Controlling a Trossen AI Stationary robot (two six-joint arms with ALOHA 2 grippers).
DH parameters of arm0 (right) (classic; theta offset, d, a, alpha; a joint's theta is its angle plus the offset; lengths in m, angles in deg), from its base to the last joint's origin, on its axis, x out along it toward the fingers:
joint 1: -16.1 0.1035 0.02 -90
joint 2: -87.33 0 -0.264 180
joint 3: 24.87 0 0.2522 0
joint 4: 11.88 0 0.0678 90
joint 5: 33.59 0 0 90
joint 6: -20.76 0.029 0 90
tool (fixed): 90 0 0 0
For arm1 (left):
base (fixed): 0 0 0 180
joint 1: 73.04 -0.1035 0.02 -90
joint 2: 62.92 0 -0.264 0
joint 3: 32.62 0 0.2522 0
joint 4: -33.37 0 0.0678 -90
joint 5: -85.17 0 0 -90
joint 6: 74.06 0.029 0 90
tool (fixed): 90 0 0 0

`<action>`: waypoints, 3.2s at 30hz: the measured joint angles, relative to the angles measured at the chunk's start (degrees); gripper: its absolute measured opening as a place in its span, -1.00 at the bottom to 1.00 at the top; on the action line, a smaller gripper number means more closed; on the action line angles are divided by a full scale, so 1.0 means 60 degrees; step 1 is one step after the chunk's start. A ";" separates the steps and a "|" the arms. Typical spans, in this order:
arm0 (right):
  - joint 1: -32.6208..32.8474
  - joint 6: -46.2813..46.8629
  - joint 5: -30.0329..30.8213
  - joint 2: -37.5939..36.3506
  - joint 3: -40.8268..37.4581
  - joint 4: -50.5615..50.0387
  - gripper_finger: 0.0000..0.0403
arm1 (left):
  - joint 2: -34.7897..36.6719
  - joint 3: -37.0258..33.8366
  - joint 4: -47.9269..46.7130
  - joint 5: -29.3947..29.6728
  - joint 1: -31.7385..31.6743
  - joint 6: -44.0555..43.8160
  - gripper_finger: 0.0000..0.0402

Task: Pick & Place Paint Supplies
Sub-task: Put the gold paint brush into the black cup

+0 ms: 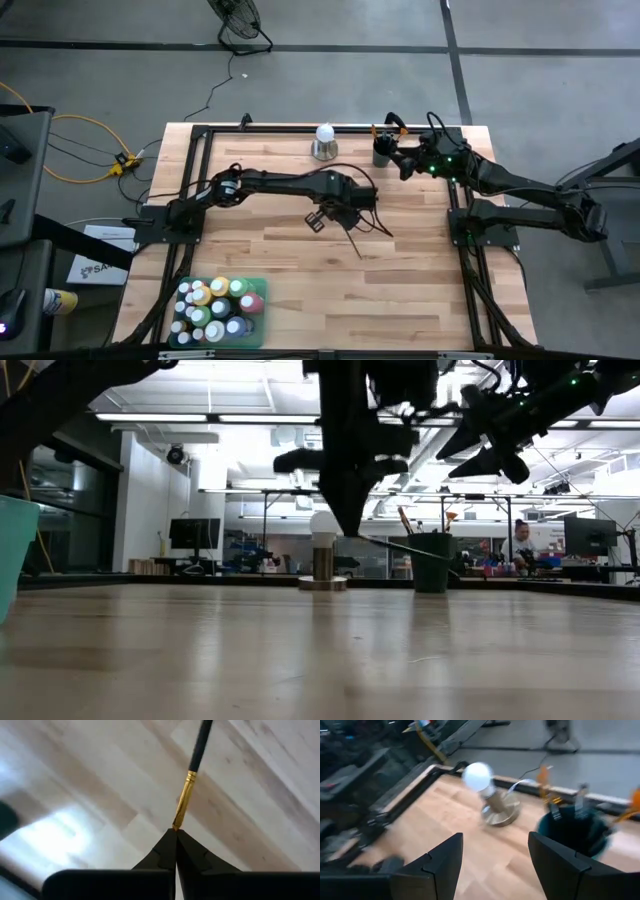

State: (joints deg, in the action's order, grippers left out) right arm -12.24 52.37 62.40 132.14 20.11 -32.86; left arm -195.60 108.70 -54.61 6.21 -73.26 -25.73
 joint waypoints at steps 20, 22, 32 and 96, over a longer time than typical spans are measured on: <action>-0.1434 0.1288 -0.8033 0.0697 0.0002 0.0099 0.09 | 0.0841 0.1241 0.0869 0.3931 0.0434 0.1632 -1.00; -0.1333 0.1254 -0.8004 0.0936 0.0000 0.0071 0.09 | 0.0831 0.1234 0.1229 0.4234 0.0491 0.1924 -1.00; -0.1170 0.1223 -0.8337 0.1990 0.0004 0.0744 0.09 | 0.0831 0.1234 0.2702 0.4779 0.0630 0.2906 -1.00; 0.0160 0.0962 -0.7266 0.3051 0.0004 0.2814 -0.94 | 0.1136 0.1230 0.2641 0.4549 0.0604 0.0468 -0.38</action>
State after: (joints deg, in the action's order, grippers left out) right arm -11.28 58.15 18.81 150.45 20.13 -15.98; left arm -188.78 116.08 -38.76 33.50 -69.64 -22.92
